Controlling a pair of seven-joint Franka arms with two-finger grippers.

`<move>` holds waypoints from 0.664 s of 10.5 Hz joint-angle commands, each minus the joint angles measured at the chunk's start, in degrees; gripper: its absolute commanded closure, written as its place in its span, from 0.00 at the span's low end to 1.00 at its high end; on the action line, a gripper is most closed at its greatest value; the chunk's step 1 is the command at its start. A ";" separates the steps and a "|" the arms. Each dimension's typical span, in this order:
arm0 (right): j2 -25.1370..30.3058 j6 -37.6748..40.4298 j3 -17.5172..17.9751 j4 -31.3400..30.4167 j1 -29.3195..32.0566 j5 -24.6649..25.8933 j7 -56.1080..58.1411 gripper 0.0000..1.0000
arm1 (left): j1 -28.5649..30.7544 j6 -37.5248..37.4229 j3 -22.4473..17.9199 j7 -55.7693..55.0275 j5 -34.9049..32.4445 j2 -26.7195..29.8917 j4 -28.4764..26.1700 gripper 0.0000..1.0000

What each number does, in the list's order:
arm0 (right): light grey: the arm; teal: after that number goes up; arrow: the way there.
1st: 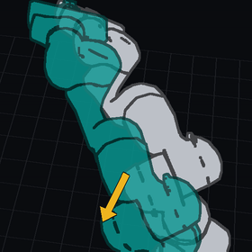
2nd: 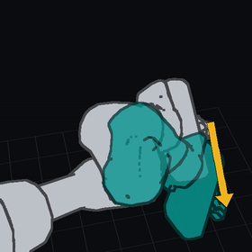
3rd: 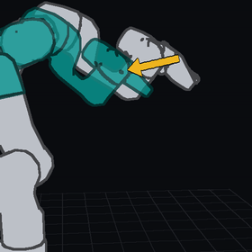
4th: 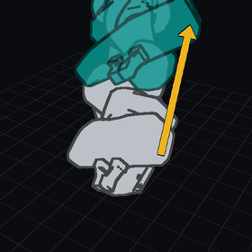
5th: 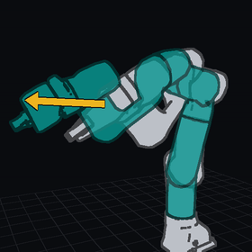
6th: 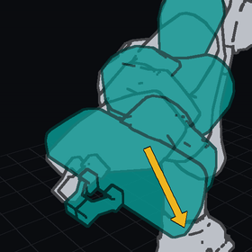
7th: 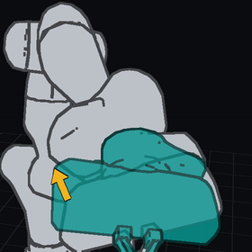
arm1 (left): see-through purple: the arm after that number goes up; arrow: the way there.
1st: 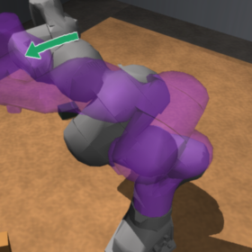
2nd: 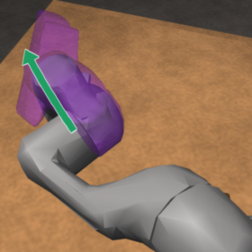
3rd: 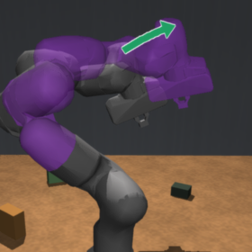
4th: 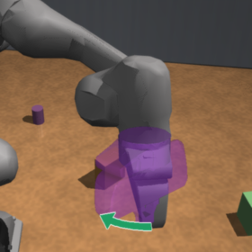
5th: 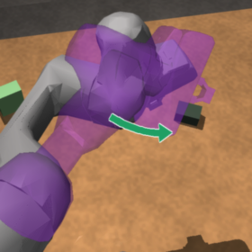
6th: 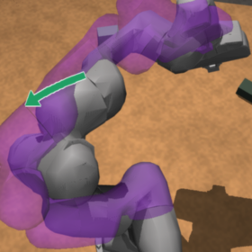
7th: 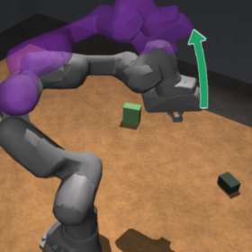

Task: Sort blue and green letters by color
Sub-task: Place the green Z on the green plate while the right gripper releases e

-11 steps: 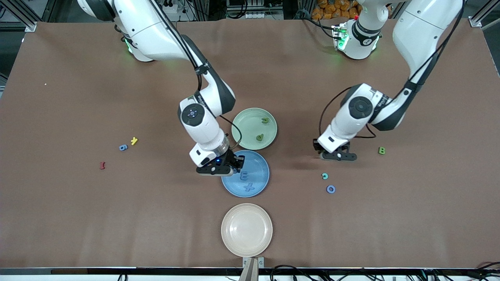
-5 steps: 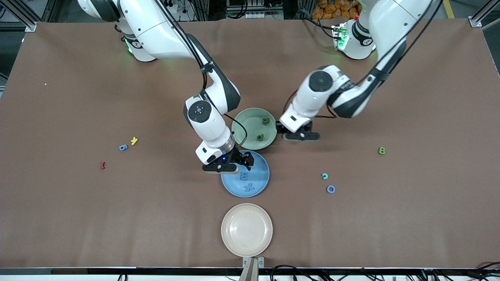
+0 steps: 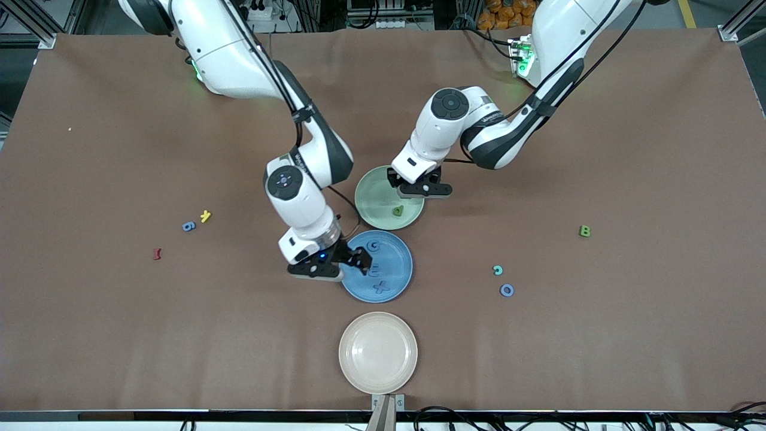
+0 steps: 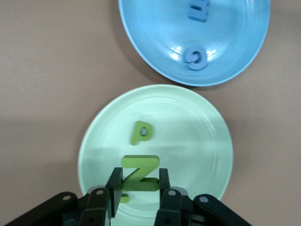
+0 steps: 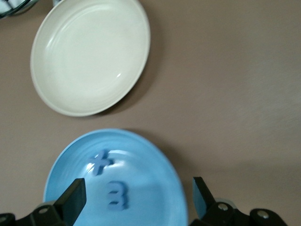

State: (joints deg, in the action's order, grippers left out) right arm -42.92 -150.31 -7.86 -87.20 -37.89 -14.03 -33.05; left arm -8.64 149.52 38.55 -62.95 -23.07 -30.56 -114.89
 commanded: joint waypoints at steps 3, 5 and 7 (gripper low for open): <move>7.03 4.32 -0.23 -4.80 9.13 0.93 0.09 0.00 | -2.87 -0.29 -0.67 -5.25 -0.75 -4.42 5.11 0.62; 10.73 4.41 -0.14 -8.06 13.87 0.93 0.44 0.00 | -3.83 -0.29 -2.06 -5.34 -1.53 -4.25 5.37 0.00; 11.88 5.11 -0.23 -8.95 18.53 0.93 0.27 0.00 | -3.75 -0.37 -2.95 -5.26 -1.62 -3.98 5.46 0.00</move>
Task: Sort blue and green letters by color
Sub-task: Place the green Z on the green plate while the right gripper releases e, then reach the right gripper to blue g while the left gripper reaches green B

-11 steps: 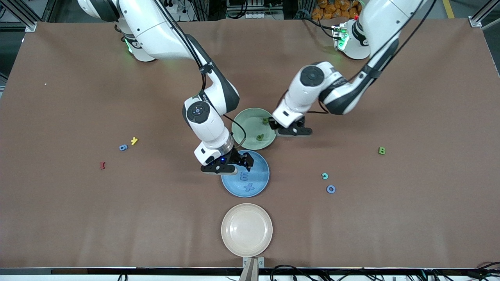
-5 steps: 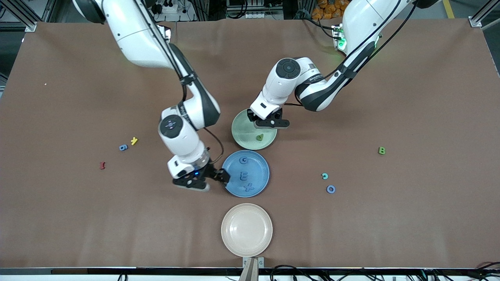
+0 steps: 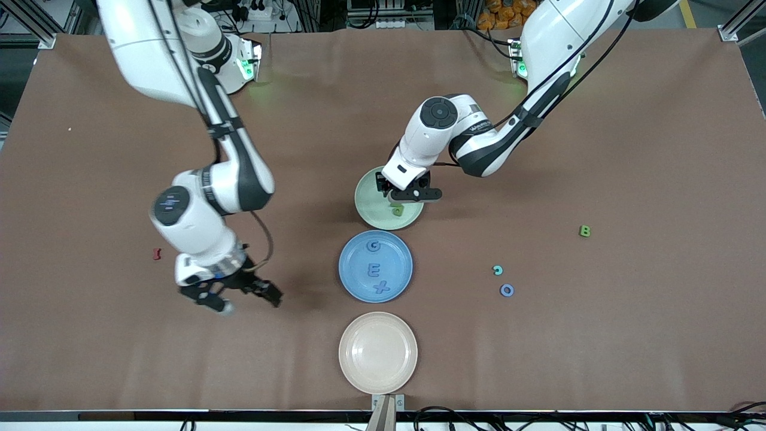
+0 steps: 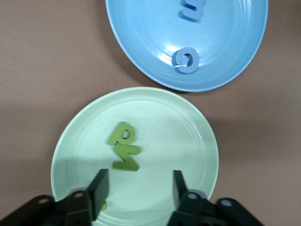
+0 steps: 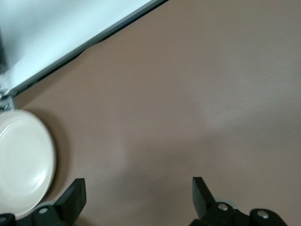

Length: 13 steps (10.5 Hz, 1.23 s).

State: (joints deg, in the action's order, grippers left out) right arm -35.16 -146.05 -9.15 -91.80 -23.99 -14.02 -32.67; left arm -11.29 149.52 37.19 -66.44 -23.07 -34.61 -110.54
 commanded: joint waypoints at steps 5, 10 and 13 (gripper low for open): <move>11.15 2.77 -0.34 -10.41 12.29 0.93 -0.46 0.00 | 0.48 -2.90 -4.31 -1.50 -1.71 2.60 2.25 0.00; 11.51 12.36 -6.67 -11.73 14.49 1.01 -14.56 0.00 | 8.45 -7.74 -5.28 3.56 -1.89 4.46 3.13 0.00; 10.99 13.07 -7.20 -12.79 14.67 1.63 -30.56 0.00 | 14.88 -14.85 -5.19 10.52 -1.98 5.43 3.22 0.00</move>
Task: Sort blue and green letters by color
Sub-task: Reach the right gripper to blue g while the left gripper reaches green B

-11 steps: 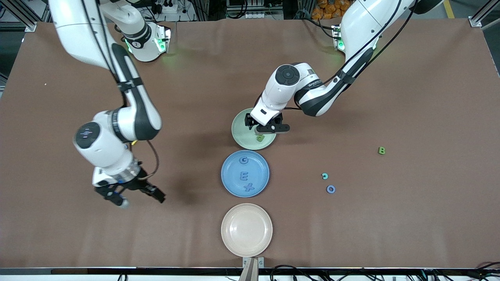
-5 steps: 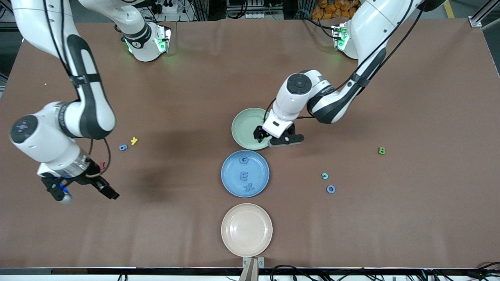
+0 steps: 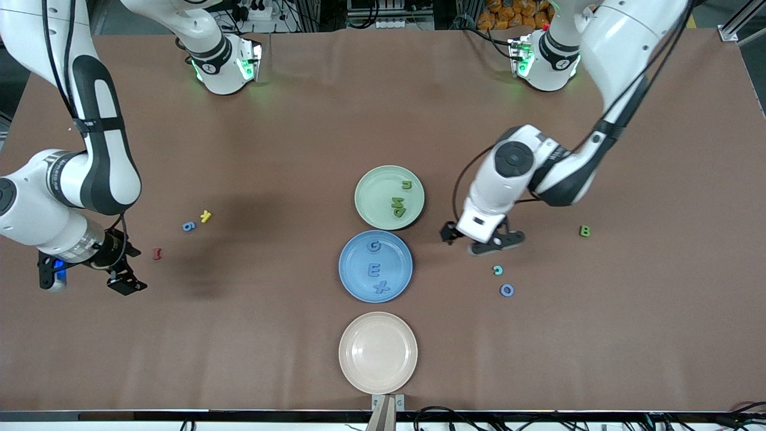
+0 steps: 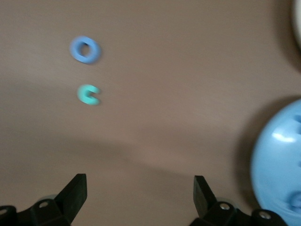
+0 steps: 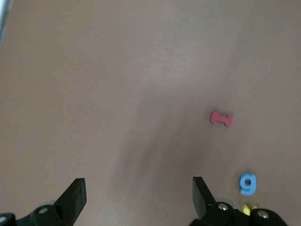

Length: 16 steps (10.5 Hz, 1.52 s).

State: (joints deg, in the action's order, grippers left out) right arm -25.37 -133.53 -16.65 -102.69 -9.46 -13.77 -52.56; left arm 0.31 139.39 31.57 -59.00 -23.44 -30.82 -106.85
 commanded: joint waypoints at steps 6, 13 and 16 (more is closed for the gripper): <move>1.02 -0.24 0.39 -7.60 -0.21 3.75 -21.62 0.00 | 17.69 -7.73 0.86 18.90 -1.78 2.08 -4.23 0.00; 1.46 -12.26 0.65 -19.90 -1.61 3.58 -21.44 0.00 | 19.55 7.56 -9.86 42.46 0.68 11.22 -21.72 0.00; 1.64 -17.27 0.74 -24.39 -1.97 3.49 -20.82 0.00 | 22.27 7.65 -10.13 50.44 0.59 10.69 -22.69 0.00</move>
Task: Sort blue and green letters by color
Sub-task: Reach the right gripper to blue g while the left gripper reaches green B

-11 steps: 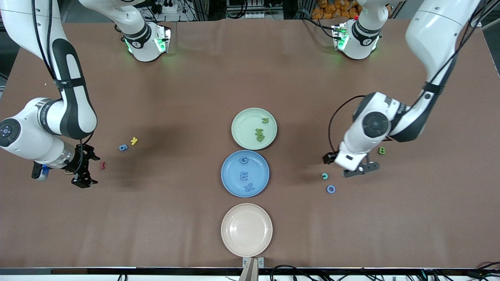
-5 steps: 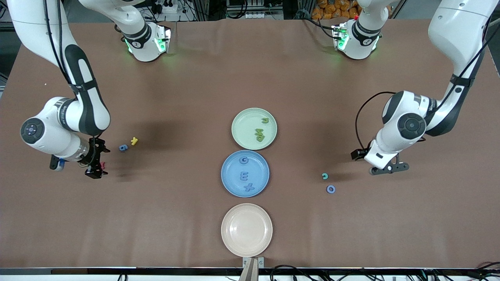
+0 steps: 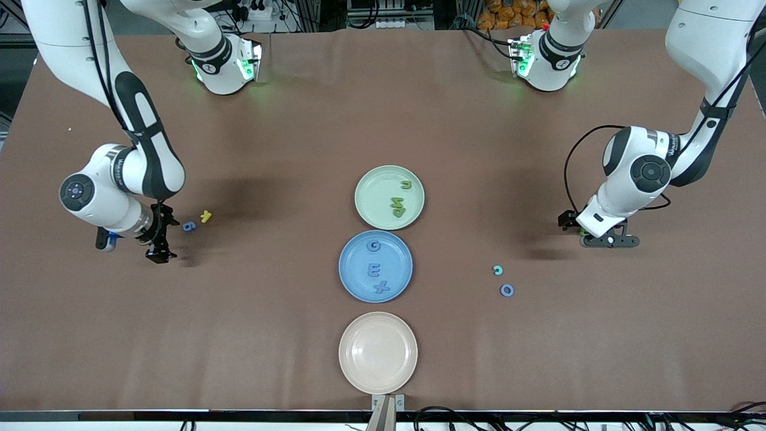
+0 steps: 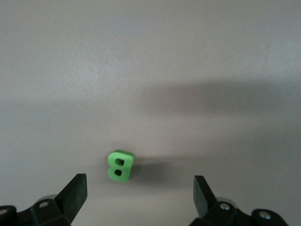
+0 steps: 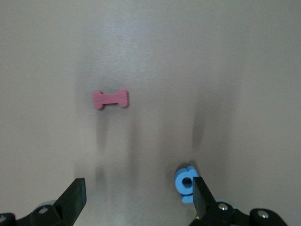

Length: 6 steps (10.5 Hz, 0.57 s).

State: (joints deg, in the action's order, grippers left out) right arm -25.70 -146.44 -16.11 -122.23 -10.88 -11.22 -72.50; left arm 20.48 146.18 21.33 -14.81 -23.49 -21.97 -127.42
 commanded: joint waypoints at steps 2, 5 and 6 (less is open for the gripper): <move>1.97 -4.73 0.37 -5.82 -0.81 0.85 -0.89 0.00 | 4.39 0.86 0.21 12.32 0.72 1.85 -2.57 0.00; 2.06 -7.09 1.07 -7.75 -1.25 0.68 -1.07 0.00 | 4.57 1.21 0.29 14.80 0.73 0.62 -2.31 0.00; 2.06 -7.98 1.16 -8.54 -1.25 0.68 -1.07 0.00 | 4.66 1.64 0.29 16.12 0.73 0.44 -2.31 0.00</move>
State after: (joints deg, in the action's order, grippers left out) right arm -25.68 -151.77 -15.37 -127.17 -11.99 -11.22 -72.50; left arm 24.81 146.23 21.33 -1.94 -23.49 -21.97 -128.60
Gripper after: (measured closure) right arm 0.000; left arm 0.000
